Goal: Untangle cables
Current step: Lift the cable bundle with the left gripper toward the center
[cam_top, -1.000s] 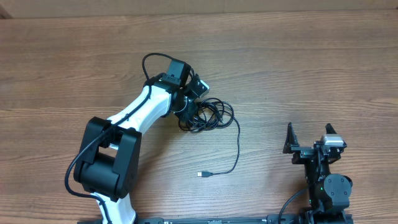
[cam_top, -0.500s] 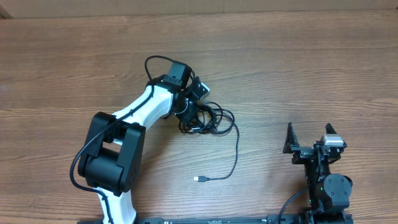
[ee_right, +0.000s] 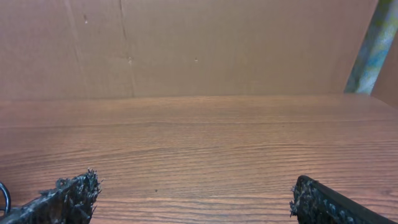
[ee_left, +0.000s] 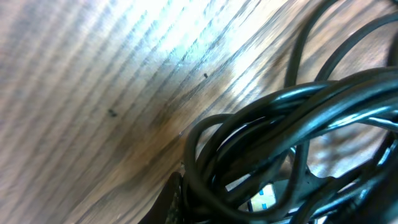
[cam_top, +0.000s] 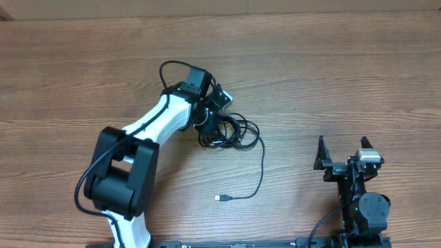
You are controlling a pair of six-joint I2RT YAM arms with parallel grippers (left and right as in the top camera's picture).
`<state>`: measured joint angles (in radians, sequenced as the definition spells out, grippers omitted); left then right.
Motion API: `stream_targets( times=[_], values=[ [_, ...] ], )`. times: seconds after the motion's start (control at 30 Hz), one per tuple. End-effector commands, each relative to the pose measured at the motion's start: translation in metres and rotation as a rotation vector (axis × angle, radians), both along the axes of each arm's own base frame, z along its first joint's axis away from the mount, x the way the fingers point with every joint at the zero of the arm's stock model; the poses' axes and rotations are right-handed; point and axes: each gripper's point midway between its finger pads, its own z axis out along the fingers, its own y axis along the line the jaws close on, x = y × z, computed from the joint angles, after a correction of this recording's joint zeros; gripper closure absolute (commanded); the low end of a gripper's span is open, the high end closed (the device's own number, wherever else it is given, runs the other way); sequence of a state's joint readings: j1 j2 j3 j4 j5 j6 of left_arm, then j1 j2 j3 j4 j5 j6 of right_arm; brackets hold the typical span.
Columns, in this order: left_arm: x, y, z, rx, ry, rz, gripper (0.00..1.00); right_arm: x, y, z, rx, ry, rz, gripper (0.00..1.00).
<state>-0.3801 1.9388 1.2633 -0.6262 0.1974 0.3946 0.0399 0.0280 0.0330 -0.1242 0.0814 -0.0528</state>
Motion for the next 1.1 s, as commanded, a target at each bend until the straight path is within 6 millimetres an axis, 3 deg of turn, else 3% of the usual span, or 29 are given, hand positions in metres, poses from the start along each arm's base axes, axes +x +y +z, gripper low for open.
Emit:
stream_targets(
  times=[0.0, 0.33, 0.63, 0.73, 0.93, 1.07],
  values=[
    [0.007, -0.009, 0.050, -0.059, -0.104, -0.015, 0.96, 0.000, 0.000, 0.001, -0.001, -0.008, 0.003, 0.00],
    [-0.009, -0.004, 0.142, -0.100, -0.307, -0.129, 0.96, 0.000, 0.000, 0.001, -0.001, -0.007, 0.003, 0.00],
    [-0.016, -0.004, 0.178, -0.074, -0.463, -0.304, 0.96, 0.000, 0.003, 0.002, 0.001, -0.014, 0.016, 0.00],
    [-0.016, -0.004, 0.187, -0.039, -0.532, -0.406, 0.96, -0.001, 0.023, 0.002, 0.011, -0.013, 0.132, 0.00],
    [-0.009, -0.007, 0.205, -0.017, -0.645, -0.483, 0.96, -0.024, 0.091, 0.021, 0.026, -0.086, 0.555, 0.00],
    [-0.007, -0.013, 0.213, -0.048, -0.679, -0.493, 0.96, -0.038, 0.108, 0.048, 0.152, -0.136, 0.678, 0.00]
  ],
)
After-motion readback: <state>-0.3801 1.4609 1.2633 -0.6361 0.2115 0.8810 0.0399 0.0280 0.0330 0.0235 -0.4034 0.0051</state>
